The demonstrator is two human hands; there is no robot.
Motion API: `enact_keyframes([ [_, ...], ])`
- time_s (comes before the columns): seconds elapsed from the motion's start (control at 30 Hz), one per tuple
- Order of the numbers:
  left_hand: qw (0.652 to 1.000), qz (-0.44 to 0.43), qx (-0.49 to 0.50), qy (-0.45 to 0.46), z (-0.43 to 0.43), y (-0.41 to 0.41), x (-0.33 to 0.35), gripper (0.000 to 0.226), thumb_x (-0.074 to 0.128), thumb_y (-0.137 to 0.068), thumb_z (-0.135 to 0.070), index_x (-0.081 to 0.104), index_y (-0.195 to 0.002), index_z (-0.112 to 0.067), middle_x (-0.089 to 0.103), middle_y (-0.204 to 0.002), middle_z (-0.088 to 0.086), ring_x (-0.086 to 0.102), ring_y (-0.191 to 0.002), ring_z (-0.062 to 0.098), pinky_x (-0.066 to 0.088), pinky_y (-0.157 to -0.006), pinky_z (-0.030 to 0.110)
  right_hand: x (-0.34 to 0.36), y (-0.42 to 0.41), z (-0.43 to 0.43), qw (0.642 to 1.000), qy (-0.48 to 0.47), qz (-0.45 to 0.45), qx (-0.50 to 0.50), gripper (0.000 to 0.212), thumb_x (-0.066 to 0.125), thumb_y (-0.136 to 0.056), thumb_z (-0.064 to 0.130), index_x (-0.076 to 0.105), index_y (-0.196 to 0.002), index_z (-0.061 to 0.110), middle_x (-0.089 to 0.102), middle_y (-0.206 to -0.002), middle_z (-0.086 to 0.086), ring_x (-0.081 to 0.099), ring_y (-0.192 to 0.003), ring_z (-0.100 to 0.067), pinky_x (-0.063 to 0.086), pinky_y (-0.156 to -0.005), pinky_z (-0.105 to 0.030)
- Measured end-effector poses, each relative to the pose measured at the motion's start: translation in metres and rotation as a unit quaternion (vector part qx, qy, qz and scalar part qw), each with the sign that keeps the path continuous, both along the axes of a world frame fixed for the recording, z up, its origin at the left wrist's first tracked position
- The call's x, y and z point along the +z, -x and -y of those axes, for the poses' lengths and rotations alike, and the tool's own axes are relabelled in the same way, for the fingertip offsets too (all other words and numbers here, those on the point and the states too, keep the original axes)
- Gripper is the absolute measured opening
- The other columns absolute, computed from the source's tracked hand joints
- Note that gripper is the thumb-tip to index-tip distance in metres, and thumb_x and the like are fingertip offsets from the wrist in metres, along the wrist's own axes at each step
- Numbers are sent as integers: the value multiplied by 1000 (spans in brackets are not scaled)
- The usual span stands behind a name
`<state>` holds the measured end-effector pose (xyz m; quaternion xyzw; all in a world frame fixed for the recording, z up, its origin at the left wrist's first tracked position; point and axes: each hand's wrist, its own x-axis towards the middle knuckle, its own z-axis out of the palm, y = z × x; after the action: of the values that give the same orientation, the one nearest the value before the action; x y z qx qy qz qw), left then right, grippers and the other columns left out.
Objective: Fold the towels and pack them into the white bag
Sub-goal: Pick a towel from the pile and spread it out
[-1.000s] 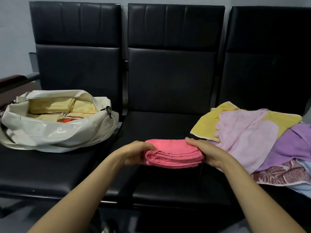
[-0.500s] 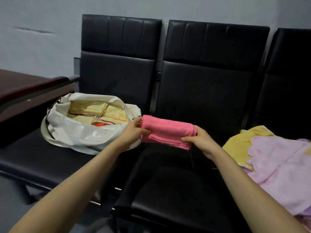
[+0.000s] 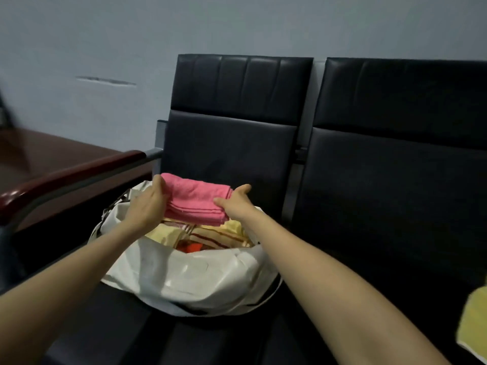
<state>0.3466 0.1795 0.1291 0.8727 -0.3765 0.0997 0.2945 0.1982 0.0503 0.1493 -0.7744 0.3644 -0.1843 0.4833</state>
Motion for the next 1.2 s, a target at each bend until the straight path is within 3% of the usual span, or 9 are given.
enact_keyframes([
  [0.1, 981, 117, 58, -143, 2, -33, -25, 18, 37, -95, -9, 38, -113, -9, 58, -105, 17, 50, -104, 39, 32, -89, 47, -22, -33, -5, 997, 63, -53, 4, 76, 57, -96, 30, 5, -142, -1, 53, -132, -16, 54, -116, -30, 45, -84, -32],
  [0.2, 958, 160, 96, -219, 3, -54, -41, 29, 34, -90, -6, 40, -118, -11, 60, -111, 20, 49, -107, 37, 25, -97, 47, -45, -61, -11, 993, 70, -85, 38, 95, 56, -97, 28, -20, -147, 0, 48, -139, -20, 51, -122, -35, 44, -97, -38],
  [0.37, 937, 273, 44, -212, 13, -62, -53, 50, 16, -74, -11, 60, -95, 0, 60, -72, 32, 57, -82, 44, 26, -89, 50, -69, -93, -11, 990, 81, -119, -5, 92, 55, -97, 24, -19, -148, 2, 55, -132, -17, 57, -115, -34, 44, -91, -40],
  [0.53, 916, 297, 63, -263, 12, -60, -54, 55, 16, -87, -12, 60, -119, -10, 56, -110, 28, 49, -109, 41, 17, -99, 48, -82, -106, -8, 985, 116, -128, -6, 86, 59, -94, 29, -2, -150, 4, 56, -129, -15, 56, -115, -34, 47, -92, -42],
  [0.6, 917, 278, 76, -276, 15, -53, -53, 43, 25, -96, -14, 53, -128, -11, 42, -129, 18, 40, -119, 35, 23, -104, 43, -85, -101, -8, 960, 229, -158, -4, 75, 61, -93, 30, 15, -147, 6, 47, -137, -16, 46, -124, -33, 42, -96, -40],
  [0.77, 914, 233, 29, -331, 14, -28, -35, 33, 34, -96, -9, 46, -127, -6, 45, -128, 13, 44, -119, 29, 38, -95, 32, -77, -82, -17, 821, 544, -135, 106, 30, 47, -95, 14, 51, -125, 14, 45, -129, -9, 38, -124, -29, 32, -99, -35],
  [0.83, 908, 206, 3, -366, 12, -29, -42, 41, 36, -97, -17, 36, -136, -3, 43, -136, 18, 42, -126, 31, 34, -104, 35, -79, -78, -22, 804, 534, -204, 164, 33, 52, -93, 18, 53, -126, 15, 47, -132, -7, 39, -127, -28, 33, -100, -35],
  [0.97, 929, 5, -1, -370, 20, -44, -49, 71, 39, -99, -32, 1, -152, -3, 10, -155, 27, 18, -144, 38, 17, -116, 43, -79, -78, -16, 841, 443, -227, 212, 45, 44, -97, 17, 41, -142, 17, 38, -144, -10, 34, -135, -30, 32, -106, -39],
  [1.2, 923, -105, 34, -368, 43, -54, -53, 100, 49, -93, -56, -15, -150, -6, -10, -157, 24, 0, -146, 41, 11, -119, 49, -81, -87, -16, 817, 422, -295, 259, 60, 38, -101, 19, 11, -155, 21, 3, -163, -5, 5, -149, -23, 8, -119, -46],
])
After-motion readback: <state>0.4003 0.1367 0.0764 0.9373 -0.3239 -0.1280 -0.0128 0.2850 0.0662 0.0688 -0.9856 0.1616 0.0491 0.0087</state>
